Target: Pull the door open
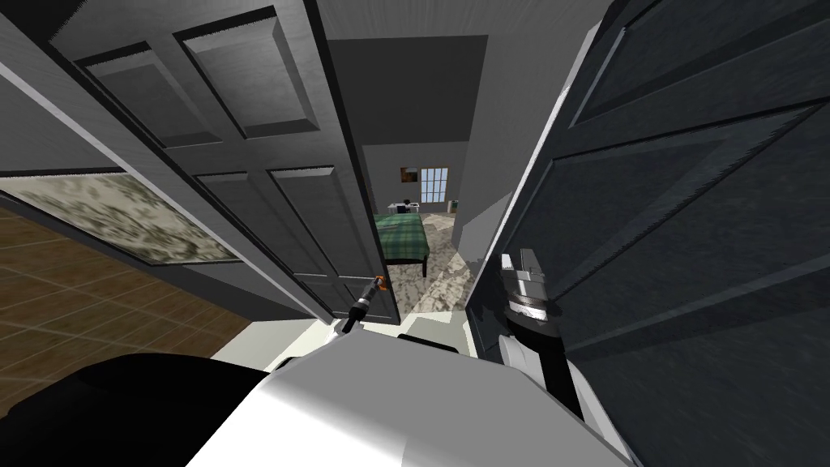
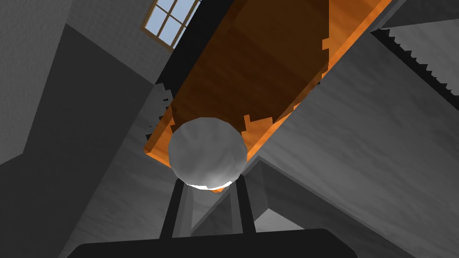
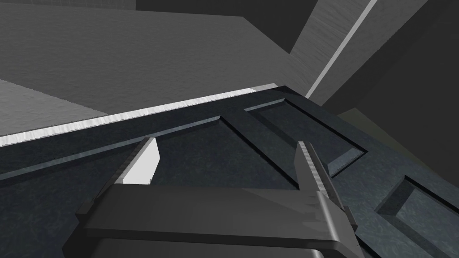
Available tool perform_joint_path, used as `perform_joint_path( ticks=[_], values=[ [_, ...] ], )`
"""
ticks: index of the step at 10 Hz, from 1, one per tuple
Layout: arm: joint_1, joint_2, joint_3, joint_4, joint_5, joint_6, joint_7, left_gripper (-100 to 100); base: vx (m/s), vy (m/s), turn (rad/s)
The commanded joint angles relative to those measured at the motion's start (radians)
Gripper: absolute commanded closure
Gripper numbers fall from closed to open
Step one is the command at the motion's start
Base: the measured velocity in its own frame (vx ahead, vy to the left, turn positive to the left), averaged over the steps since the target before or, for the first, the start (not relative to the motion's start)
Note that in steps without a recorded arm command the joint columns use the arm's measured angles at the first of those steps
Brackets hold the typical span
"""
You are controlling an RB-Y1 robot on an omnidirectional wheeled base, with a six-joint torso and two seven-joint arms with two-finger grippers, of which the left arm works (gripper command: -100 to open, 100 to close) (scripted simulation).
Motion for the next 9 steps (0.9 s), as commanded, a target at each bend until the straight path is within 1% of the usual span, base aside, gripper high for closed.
perform_joint_path(
  ticks=[1, 2, 3, 4, 6, 7, 8, 9],
  values=[
    [0.004, -0.020, -0.030, 0.005, 0.003, 0.006, 0.050, 100, -0.045, 0.014, -0.017],
    [0.004, -0.020, -0.030, 0.005, 0.003, 0.006, 0.064, 100, -0.043, 0.009, -0.003],
    [0.004, -0.020, -0.030, 0.009, 0.003, 0.006, 0.064, 100, -0.024, 0.004, -0.015],
    [-0.003, -0.016, -0.038, 0.014, 0.012, 0.006, 0.103, 100, -0.032, 0.002, -0.002],
    [-0.003, -0.016, -0.038, 0.014, 0.012, 0.006, 0.105, 100, -0.014, 0.001, 0.001],
    [-0.008, -0.012, -0.044, 0.021, 0.021, 0.006, 0.146, 100, -0.018, 0.001, 0.013],
    [-0.008, -0.012, -0.044, 0.021, 0.021, 0.006, 0.146, 100, -0.019, 0.001, 0.001],
    [-0.014, -0.009, -0.051, 0.028, 0.029, 0.006, 0.186, 100, -0.031, 0.004, 0.006]
  ],
)
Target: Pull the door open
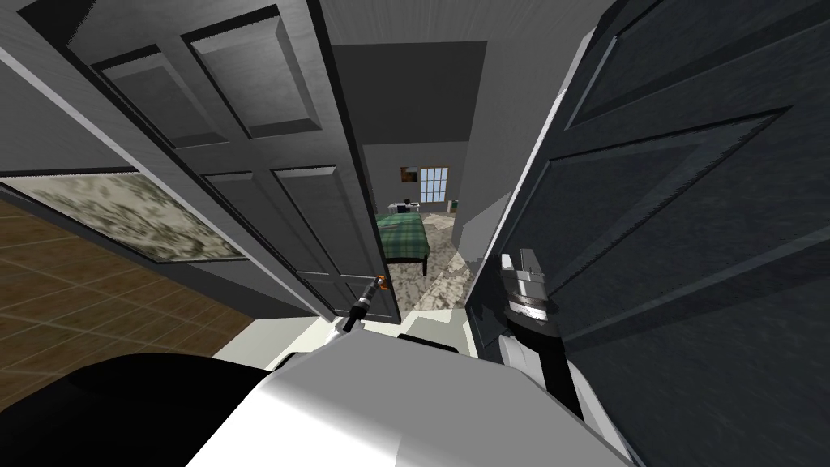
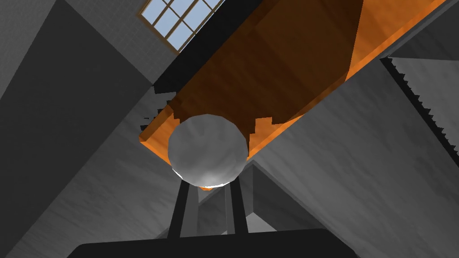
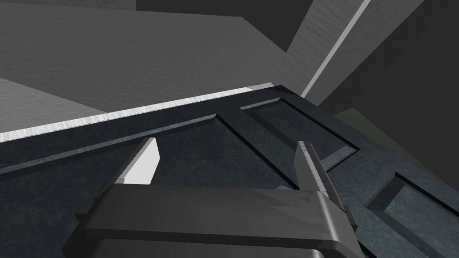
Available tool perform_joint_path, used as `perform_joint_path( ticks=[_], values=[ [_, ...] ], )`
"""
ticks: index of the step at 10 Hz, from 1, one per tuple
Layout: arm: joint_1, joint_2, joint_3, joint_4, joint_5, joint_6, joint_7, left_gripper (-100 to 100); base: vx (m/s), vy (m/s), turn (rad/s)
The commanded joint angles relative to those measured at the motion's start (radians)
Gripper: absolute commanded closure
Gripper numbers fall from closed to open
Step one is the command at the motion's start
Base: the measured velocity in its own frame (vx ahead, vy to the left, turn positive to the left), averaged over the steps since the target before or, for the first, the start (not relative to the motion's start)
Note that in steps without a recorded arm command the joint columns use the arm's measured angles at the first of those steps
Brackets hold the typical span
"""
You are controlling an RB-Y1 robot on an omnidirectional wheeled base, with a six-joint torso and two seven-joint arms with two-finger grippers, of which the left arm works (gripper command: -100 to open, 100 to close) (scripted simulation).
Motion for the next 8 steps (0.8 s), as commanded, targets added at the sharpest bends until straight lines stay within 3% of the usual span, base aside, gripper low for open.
perform_joint_path(
  ticks=[1, 4, 8],
  values=[
    [0.007, -0.017, -0.025, -0.002, -0.007, 0.010, 0.032, 100, -0.037, -0.003, -0.012],
    [0.007, -0.017, -0.025, -0.002, -0.007, 0.010, 0.032, 100, -0.003, 0.000, 0.004],
    [-0.009, -0.007, -0.045, 0.020, 0.018, 0.010, 0.153, 100, -0.031, 0.001, -0.006]
  ],
)
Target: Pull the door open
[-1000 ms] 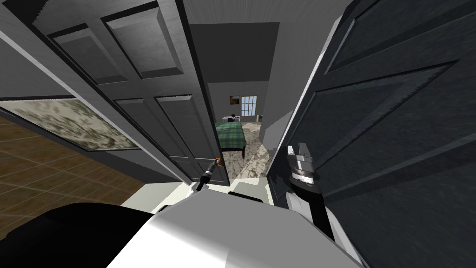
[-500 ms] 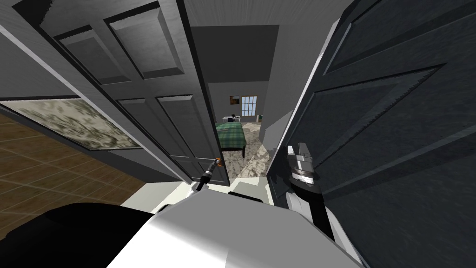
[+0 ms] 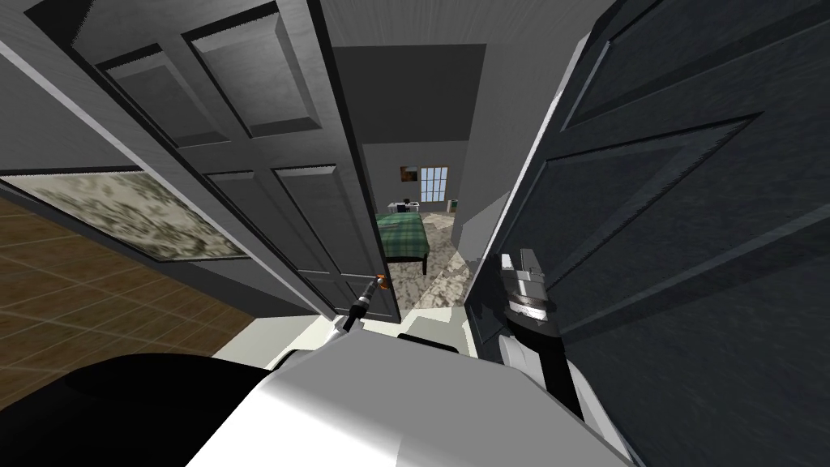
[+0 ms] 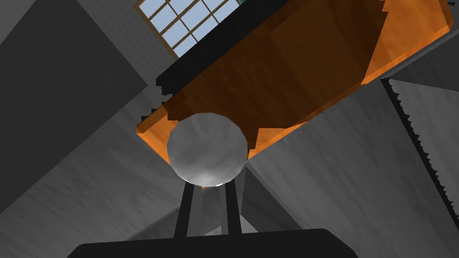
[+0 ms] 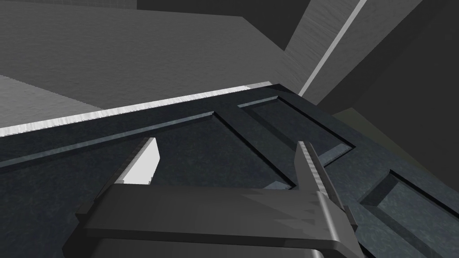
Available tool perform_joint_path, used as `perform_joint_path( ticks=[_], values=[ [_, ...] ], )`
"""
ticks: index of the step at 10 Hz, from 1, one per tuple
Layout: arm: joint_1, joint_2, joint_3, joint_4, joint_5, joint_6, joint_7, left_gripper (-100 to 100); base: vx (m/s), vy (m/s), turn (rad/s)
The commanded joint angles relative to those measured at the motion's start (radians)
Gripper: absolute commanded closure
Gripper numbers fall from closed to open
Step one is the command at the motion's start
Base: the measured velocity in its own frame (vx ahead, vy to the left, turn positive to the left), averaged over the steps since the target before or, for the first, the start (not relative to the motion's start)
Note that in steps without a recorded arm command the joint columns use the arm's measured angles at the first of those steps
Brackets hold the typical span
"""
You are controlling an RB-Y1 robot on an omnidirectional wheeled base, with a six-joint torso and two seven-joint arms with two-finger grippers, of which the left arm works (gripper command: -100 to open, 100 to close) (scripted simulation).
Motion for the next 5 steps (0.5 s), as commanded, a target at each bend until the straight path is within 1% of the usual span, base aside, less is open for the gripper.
perform_joint_path(
  ticks=[1, 2, 3, 4, 5],
  values=[
    [-0.005, -0.020, -0.029, 0.017, 0.002, 0.000, 0.050, 100, -0.049, 0.019, 0.018],
    [-0.005, -0.020, -0.029, 0.017, 0.002, 0.000, 0.063, 100, -0.044, 0.004, -0.019],
    [-0.009, -0.017, -0.034, 0.023, 0.009, 0.000, 0.100, 100, -0.031, -0.003, 0.003],
    [-0.009, -0.017, -0.034, 0.023, 0.009, 0.000, 0.101, 100, -0.025, -0.001, 0.008],
    [-0.014, -0.014, -0.040, 0.029, 0.016, 0.000, 0.140, 100, -0.028, -0.003, -0.001]
  ],
)
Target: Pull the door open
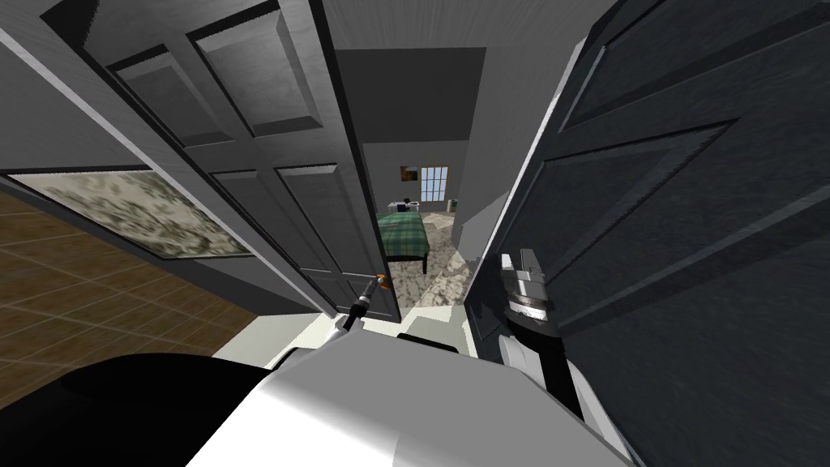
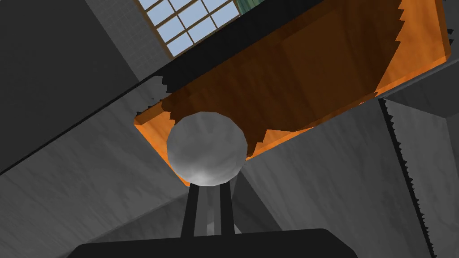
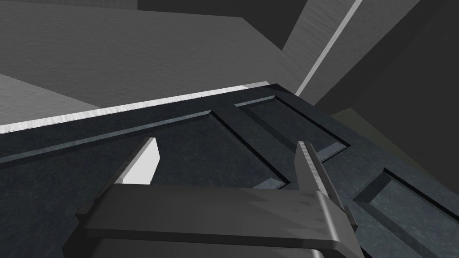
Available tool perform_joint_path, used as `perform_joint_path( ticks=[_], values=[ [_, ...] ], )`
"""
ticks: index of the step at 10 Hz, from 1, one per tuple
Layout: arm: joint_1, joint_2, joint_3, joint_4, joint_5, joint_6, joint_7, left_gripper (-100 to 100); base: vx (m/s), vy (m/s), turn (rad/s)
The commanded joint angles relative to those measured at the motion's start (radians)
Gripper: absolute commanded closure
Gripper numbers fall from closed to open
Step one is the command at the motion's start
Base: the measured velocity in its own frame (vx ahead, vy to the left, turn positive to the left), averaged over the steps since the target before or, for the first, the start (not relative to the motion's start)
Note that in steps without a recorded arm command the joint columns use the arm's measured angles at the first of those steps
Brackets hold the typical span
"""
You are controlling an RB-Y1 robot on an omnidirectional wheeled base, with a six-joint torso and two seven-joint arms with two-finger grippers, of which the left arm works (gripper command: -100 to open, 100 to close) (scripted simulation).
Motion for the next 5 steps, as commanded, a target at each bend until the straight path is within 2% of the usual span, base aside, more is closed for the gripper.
perform_joint_path(
  ticks=[1, 2, 4, 5],
  values=[
    [-0.011, -0.018, -0.025, 0.029, 0.002, -0.010, 0.050, 100, -0.038, 0.007, -0.007],
    [-0.034, -0.013, -0.005, 0.047, 0.019, -0.007, 0.055, -100, -0.112, 0.019, 0.028],
    [-0.038, -0.018, -0.006, 0.047, 0.023, -0.002, 0.065, -100, -0.107, 0.011, -0.003],
    [-0.038, -0.018, -0.006, 0.023, 0.023, -0.002, 0.065, -100, -0.050, -0.020, 0.007]
  ],
)
